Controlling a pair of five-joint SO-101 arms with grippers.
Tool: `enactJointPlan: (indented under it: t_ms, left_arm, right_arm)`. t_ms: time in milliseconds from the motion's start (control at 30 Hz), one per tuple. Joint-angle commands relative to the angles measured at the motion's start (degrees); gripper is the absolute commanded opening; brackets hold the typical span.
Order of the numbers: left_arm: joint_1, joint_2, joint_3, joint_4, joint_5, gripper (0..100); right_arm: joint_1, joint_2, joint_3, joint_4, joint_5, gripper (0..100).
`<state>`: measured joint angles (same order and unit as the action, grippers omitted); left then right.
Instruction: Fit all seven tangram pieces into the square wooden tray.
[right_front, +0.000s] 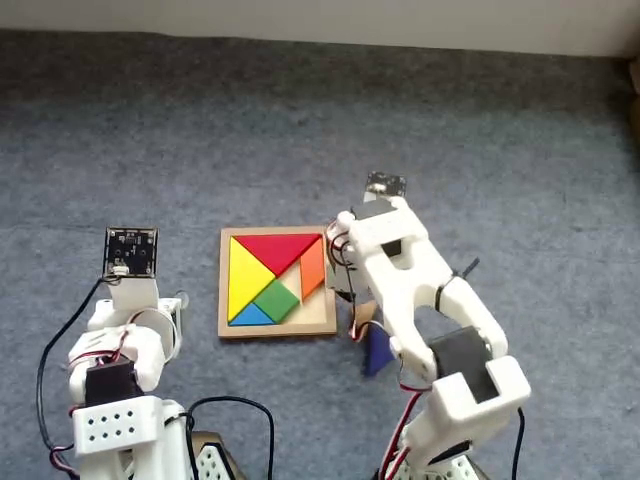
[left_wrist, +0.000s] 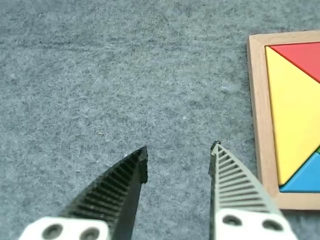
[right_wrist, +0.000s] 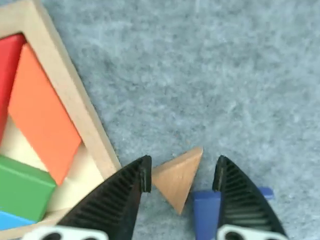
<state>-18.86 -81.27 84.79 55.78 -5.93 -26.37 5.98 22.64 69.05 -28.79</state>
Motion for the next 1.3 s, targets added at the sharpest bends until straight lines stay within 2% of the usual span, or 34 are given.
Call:
enactJointPlan:
  t_ms: [0, 200, 600, 867, 1133, 1267]
  left_arm:
    - [-0.6, -0.7, -0.2, -1.0, -0.5, 21]
    - [-0.6, -0.7, -0.2, -1.0, -0.5, 21]
    - [-0.6, -0.7, -0.2, -1.0, -0.5, 21]
    - [-0.6, -0.7, -0.2, -1.0, -0.5, 21]
    - [-0.6, -0.7, -0.2, -1.0, -0.5, 21]
    - [-0.6, -0.7, -0.2, -1.0, -0.5, 21]
  right_arm:
    - [-2.5, -5.2, 2.2, -1.3, 0.5, 20.9]
    - [-3.3, -3.8, 8.1, -8.7, 0.5, 20.9]
    - [-4.4, -1.9, 8.9, -8.7, 0.4, 20.9]
    - [-4.3, -1.9, 8.6, -8.7, 0.8, 5.3]
    - [-4.2, -2.0, 8.5, -6.7, 1.0, 5.0]
    - [-4.4, -3.8, 5.4, -2.8, 6.9, 4.8]
